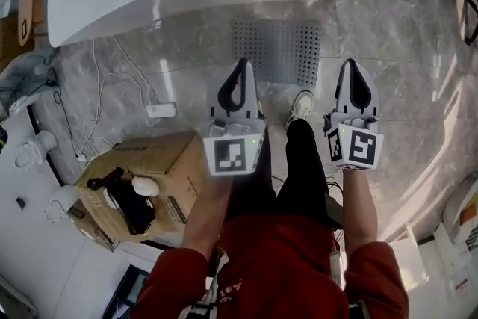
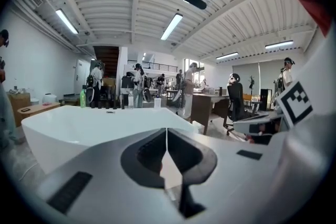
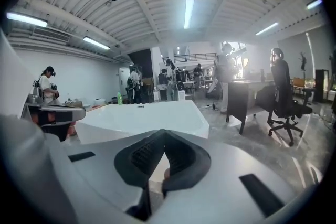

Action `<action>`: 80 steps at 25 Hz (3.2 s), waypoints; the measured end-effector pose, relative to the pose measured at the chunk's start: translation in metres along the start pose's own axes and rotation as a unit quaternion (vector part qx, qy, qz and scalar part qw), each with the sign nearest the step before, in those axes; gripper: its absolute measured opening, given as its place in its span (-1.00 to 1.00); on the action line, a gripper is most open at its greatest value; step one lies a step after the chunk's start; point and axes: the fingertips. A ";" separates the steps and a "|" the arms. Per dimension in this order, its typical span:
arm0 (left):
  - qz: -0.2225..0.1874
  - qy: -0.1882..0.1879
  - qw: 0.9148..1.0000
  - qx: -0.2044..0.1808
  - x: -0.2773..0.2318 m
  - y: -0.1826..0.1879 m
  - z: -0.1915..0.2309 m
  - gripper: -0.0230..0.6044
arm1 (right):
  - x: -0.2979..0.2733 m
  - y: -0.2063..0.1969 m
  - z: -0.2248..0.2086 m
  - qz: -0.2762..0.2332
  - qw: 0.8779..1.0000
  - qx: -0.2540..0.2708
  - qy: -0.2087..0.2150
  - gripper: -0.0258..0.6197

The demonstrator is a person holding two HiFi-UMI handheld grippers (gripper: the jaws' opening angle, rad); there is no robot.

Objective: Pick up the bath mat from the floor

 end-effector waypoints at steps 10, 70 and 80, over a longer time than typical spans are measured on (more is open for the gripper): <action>0.067 -0.006 0.998 -0.011 0.014 -0.134 0.026 -0.88 | -0.001 -0.132 0.015 0.066 0.998 0.014 0.009 -0.89; 0.413 0.095 0.903 0.068 0.002 -0.756 0.161 0.12 | -0.063 -0.715 -0.103 0.365 0.917 -0.121 -0.107 0.02; 0.419 0.079 0.904 0.044 -0.003 -0.763 0.159 0.04 | -0.065 -0.726 -0.106 0.378 0.916 -0.080 -0.106 -0.01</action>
Point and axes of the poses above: the fingertips, and each gripper's own axes: x backward along the fingers, z to its left, y out of its top, and after that the axes turned 9 degrees about -z, right-handed
